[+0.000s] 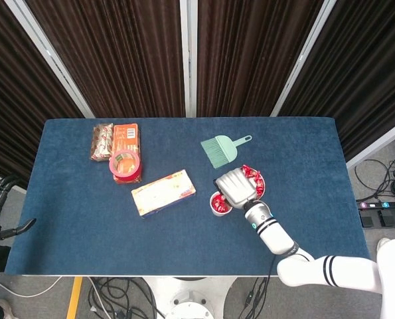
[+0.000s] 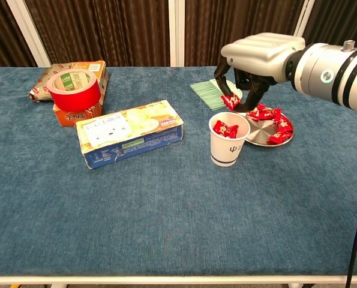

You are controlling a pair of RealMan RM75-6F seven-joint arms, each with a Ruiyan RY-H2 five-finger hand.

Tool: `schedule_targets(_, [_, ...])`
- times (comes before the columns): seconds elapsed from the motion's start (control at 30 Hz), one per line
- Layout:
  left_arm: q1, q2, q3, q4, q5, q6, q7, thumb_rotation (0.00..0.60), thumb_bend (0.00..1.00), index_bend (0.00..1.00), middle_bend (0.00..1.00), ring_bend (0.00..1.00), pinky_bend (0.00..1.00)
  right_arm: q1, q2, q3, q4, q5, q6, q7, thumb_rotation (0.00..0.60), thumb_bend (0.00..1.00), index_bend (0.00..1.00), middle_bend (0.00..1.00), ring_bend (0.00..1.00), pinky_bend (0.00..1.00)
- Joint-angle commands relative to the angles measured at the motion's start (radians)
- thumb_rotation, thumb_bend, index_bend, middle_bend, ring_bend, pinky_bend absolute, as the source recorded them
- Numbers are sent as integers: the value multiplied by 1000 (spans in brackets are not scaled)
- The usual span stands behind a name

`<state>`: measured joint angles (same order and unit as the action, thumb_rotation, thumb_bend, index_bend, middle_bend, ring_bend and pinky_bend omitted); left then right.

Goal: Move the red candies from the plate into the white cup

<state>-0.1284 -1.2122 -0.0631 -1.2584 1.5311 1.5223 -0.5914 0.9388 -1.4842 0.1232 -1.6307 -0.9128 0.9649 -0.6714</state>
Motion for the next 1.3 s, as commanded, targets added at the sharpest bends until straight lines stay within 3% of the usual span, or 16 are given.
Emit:
schedule_targets(0.03, [2, 1, 0, -1, -2, 0, 0, 162, 90, 166, 156, 99, 204, 2, -6, -4, 5, 5, -11, 5, 600, 201, 615, 1000, 1000, 1000])
schedule_targets(0.37, [4, 2, -1, 7, -6, -1, -12, 161, 90, 166, 155, 99, 204, 15, -25, -5, 35, 21, -36, 9, 600, 68, 507, 1000, 1000, 1000])
schedule_targets(0.63, [0, 0, -4, 11, -3, -1, -20, 158, 90, 166, 155, 99, 204, 7, 16, 23, 41, 30, -5, 25, 600, 32, 429, 1000, 1000, 1000])
schedule_targets(1.0, [3, -3, 0, 17, -1, 1, -23, 163, 91, 166, 156, 99, 203, 45, -39, -28, 333, 305, -162, -65, 600, 76, 432, 1000, 1000, 1000])
schedule_targets(1.3, [2, -4, -2, 19, -6, -4, -23, 159, 90, 166, 155, 99, 203, 62, -83, -78, 422, 388, -205, -123, 600, 101, 444, 1000, 1000, 1000])
